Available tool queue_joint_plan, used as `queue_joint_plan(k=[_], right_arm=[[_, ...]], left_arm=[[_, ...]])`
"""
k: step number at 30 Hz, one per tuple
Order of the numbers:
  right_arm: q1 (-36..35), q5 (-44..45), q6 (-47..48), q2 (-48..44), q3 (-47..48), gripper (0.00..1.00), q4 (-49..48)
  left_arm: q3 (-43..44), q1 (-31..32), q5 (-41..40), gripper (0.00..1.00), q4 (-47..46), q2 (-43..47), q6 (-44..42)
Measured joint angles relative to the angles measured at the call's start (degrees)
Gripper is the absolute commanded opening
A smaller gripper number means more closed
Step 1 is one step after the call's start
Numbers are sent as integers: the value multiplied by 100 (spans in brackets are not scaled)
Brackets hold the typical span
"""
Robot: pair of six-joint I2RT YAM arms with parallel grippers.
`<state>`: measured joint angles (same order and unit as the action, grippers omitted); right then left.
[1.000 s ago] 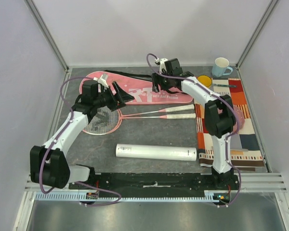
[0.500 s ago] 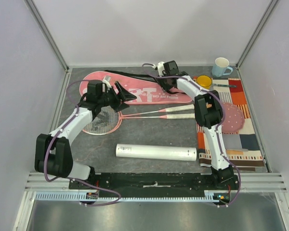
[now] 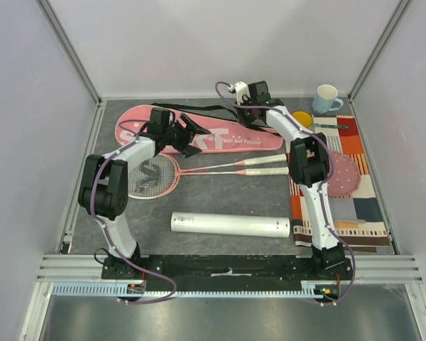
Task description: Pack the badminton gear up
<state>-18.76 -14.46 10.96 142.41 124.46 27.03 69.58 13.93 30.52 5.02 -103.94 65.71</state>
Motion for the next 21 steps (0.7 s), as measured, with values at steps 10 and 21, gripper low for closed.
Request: queue_joint_plan(k=[10,21], right_arm=[[-13,-380,-1486,-595,542,0,-201],[-42,-496,-3375,-2175,-129,0,-844]], left_arm=[[-398,319,-273,88,-1027,-179,1508],[-916,767,-1126,94,-2459,-389,2643]])
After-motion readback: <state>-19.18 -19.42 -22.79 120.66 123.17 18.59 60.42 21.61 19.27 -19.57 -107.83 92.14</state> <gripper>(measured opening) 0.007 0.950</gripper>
